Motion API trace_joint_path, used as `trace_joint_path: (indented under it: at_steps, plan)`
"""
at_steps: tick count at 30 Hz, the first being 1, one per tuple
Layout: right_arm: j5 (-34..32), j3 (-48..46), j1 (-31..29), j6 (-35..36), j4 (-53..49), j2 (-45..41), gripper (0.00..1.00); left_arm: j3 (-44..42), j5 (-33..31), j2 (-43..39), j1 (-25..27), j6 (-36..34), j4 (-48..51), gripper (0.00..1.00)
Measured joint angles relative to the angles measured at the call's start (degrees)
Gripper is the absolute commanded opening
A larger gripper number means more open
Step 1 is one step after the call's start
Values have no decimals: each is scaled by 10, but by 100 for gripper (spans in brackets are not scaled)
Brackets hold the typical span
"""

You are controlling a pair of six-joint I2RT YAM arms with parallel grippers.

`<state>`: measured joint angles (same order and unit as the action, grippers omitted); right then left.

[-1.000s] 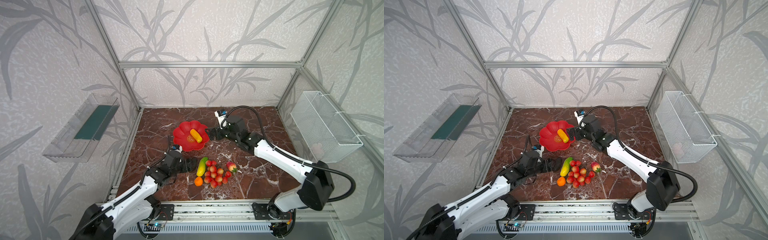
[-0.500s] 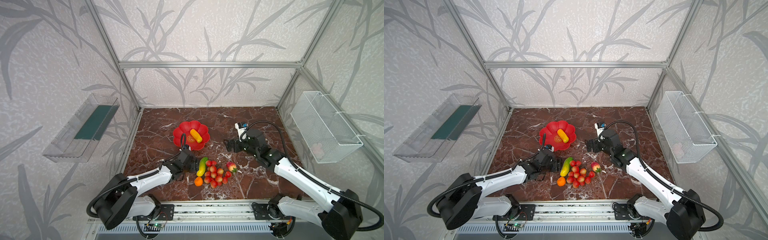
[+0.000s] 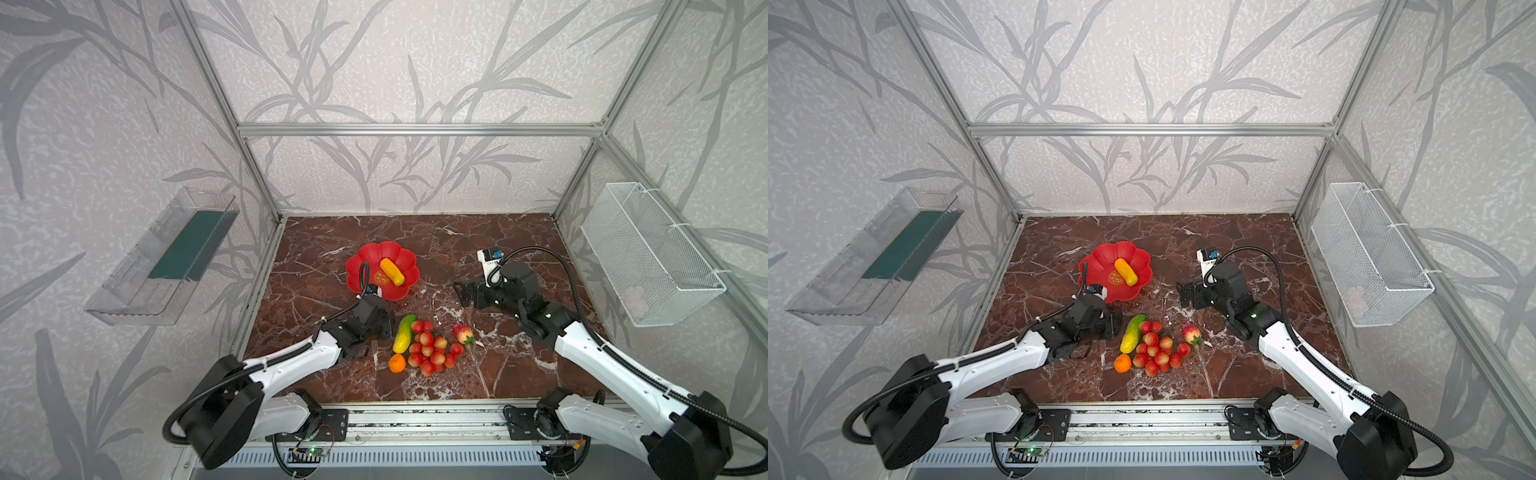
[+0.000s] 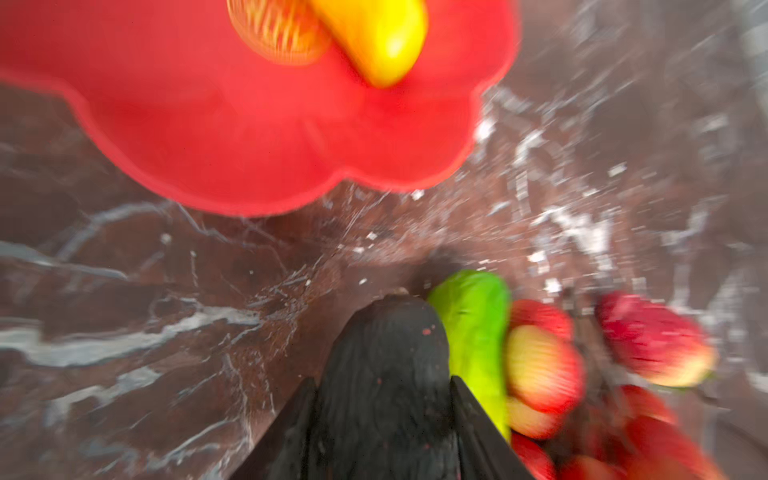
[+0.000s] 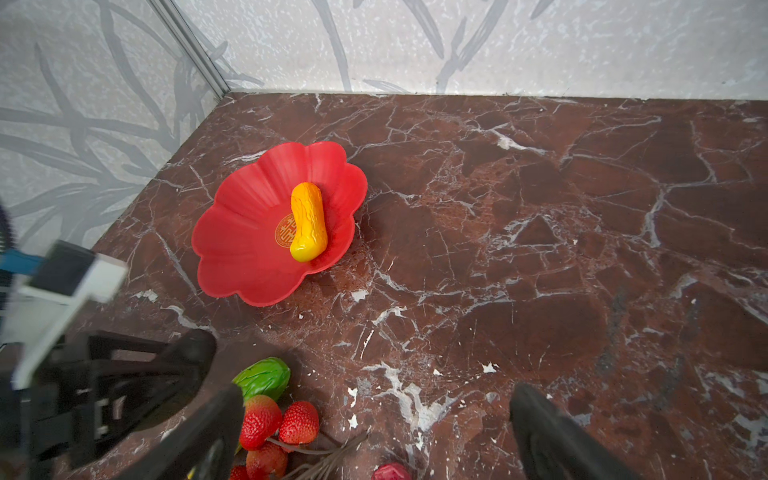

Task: Place and organize the fake fruits in the fruit bowl
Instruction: 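Reach the left gripper to the dark avocado while the right arm withdraws, then grasp the avocado with the left gripper and place it in the bowl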

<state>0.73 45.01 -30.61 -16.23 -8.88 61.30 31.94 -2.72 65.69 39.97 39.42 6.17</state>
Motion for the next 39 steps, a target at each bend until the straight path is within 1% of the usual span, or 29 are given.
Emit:
trace_joint_path:
  at_steps: [2,4,6,8,11,15,21,24,27,30,34,37,39]
  plan:
    - [2,-2,3,0,-1,0,99,2,-9,-51,-1,-7,9,50]
    - [3,-3,3,2,-4,1,99,14,-18,-79,-8,-20,26,50]
    - [4,-6,5,2,-5,1,99,40,-21,-76,-26,-36,42,50]
    - [8,-13,6,2,-7,1,99,64,-18,-56,-52,-47,43,50]
    - [13,-28,6,0,-13,1,100,95,-3,-3,-99,-57,30,49]
    - [21,-53,5,-7,-27,1,98,139,15,103,-145,-63,7,48]
    - [33,-88,5,-27,-48,-2,92,187,46,239,-172,-56,-33,48]
    - [37,-111,5,-40,-53,-12,90,214,57,290,-177,-50,-43,47]
    - [44,-135,5,-52,-56,-19,87,234,65,323,-178,-46,-57,47]
    - [51,-153,5,-62,-55,-19,85,246,76,352,-178,-36,-69,53]
    - [64,-165,5,-73,-46,-8,81,247,88,369,-178,-21,-74,68]
    - [76,-165,2,-82,-33,9,77,247,92,367,-178,-13,-82,74]
    - [81,-167,-3,-88,-22,21,75,246,94,361,-178,-12,-85,77]
